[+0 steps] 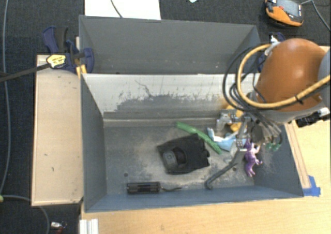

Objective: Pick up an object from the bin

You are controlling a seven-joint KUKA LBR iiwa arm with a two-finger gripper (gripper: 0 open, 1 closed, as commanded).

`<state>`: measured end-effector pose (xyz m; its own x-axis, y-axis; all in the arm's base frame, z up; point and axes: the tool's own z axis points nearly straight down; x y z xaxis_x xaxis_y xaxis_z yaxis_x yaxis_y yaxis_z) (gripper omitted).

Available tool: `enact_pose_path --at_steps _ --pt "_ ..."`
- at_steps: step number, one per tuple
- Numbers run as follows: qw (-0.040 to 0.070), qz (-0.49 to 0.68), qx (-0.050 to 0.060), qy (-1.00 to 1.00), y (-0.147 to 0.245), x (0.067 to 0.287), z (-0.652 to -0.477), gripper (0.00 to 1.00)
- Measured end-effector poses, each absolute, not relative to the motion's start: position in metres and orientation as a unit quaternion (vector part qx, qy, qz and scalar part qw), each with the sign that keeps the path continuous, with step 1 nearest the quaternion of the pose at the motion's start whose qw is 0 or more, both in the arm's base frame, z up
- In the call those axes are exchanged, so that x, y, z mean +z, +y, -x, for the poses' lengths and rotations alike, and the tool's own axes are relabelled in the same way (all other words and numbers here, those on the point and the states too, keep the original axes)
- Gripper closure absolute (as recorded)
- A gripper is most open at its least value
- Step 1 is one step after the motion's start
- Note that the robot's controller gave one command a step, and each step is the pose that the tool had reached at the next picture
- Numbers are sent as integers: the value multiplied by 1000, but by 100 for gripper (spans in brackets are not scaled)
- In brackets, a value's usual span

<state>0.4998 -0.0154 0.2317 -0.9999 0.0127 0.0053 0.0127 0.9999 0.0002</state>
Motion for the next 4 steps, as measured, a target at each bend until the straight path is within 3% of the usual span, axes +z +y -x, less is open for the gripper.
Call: enact_pose_path --at_steps 1,2,3,4 --pt "-2 6 0 -1000 -16 235 -502 0" --pt "-5 61 0 -998 -65 100 -537 0" --pt "-10 55 -1 -998 -59 71 -560 0" --pt "-3 67 0 -998 -70 77 -544 0"
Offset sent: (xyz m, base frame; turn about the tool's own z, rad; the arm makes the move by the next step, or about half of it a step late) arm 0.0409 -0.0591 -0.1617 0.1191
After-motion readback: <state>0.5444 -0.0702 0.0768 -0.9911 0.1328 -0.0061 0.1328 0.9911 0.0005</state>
